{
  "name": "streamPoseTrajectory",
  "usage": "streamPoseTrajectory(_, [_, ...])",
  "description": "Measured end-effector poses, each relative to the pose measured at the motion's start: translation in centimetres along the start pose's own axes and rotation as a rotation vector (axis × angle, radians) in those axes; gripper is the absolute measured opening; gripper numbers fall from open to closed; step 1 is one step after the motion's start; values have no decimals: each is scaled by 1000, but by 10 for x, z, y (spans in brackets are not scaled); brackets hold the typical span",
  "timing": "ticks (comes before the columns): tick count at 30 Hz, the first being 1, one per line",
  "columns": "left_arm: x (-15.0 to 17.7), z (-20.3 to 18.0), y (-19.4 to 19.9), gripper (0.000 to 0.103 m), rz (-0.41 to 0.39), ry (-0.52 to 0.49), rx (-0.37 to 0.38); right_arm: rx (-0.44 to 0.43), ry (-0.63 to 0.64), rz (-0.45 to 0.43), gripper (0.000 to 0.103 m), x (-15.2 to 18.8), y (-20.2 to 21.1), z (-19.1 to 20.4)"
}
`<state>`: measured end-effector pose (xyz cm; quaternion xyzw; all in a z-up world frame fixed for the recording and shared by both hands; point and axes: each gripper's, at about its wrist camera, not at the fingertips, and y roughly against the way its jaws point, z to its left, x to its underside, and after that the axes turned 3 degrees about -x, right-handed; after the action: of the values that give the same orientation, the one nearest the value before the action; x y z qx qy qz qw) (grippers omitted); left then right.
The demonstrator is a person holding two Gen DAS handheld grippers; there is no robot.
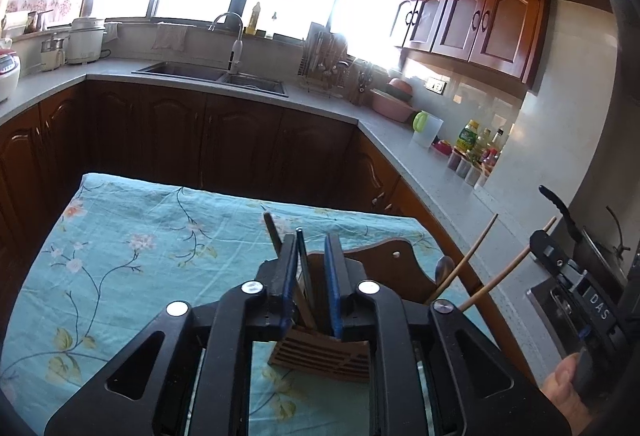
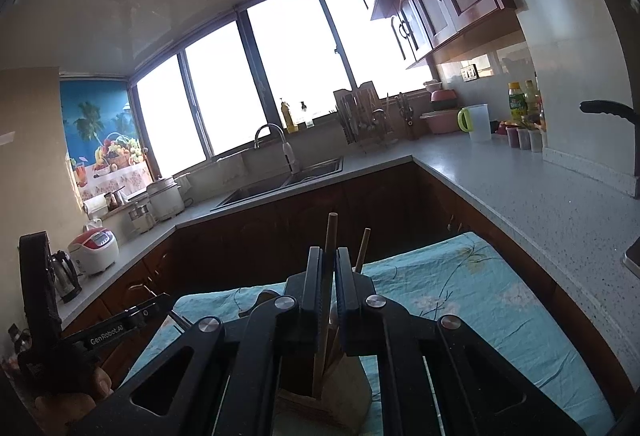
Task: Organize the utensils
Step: 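Lower the chopsticks into the holder with both grippers, then open the left gripper releasing its chopstick while the right gripper releases its chopstick, then move both open grippers back over the remaining chopsticks on the cloth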
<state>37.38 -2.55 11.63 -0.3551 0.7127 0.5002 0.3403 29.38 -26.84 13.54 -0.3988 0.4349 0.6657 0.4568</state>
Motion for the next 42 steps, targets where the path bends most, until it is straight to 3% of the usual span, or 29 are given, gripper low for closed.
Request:
streamPoseTrajectory(2, [1,-2,9,28,-13,-1,18,1,-2,2,12,0,1,1])
streamPoseTrajectory(7, [3,-2,31,36,-43,-5,27,-12,-15,13,37,0,6,2])
streamPoseTrajectory(10, [7,4,43,42,-45,12,29,-11,-20,11,42,0,12,1])
streamPoseTrajectory(13, [13,11,56,48,-50,21,19,-26,-32,-1,60,1,23,1])
streamPoseTrajectory(20, [39,37,81,61,-28,75,-13,-28,-52,-14,76,9,51,-4])
streamPoseTrajectory(26, [79,56,92,63,44,99,-41,-22,-93,12,81,33,76,-15])
streamPoseTrajectory(42, [177,80,97,63,249,146,-87,29,-92,220,81,132,112,-27])
